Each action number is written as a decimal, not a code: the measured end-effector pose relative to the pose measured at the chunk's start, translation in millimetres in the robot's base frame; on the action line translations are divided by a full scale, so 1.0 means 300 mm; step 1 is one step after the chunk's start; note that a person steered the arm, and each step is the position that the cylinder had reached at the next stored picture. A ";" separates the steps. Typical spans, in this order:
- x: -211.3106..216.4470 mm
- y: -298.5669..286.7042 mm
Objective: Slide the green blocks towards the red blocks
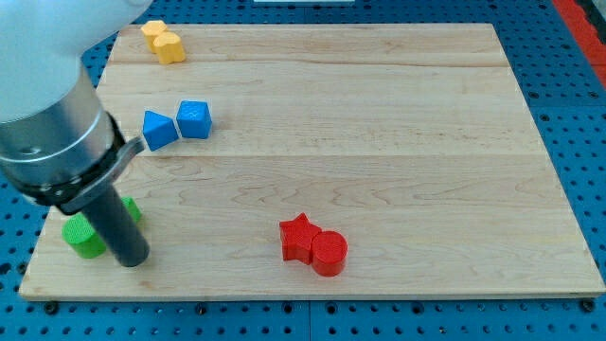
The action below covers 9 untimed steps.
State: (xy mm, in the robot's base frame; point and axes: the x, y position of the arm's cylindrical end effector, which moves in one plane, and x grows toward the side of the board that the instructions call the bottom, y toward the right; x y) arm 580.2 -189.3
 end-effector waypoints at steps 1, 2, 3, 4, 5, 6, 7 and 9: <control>0.000 -0.194; -0.003 -0.384; -0.028 -0.384; -0.038 -0.384; -0.061 -0.386; -0.086 -0.318; -0.090 -0.296; -0.232 -0.368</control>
State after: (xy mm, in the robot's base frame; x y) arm 510.5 -299.8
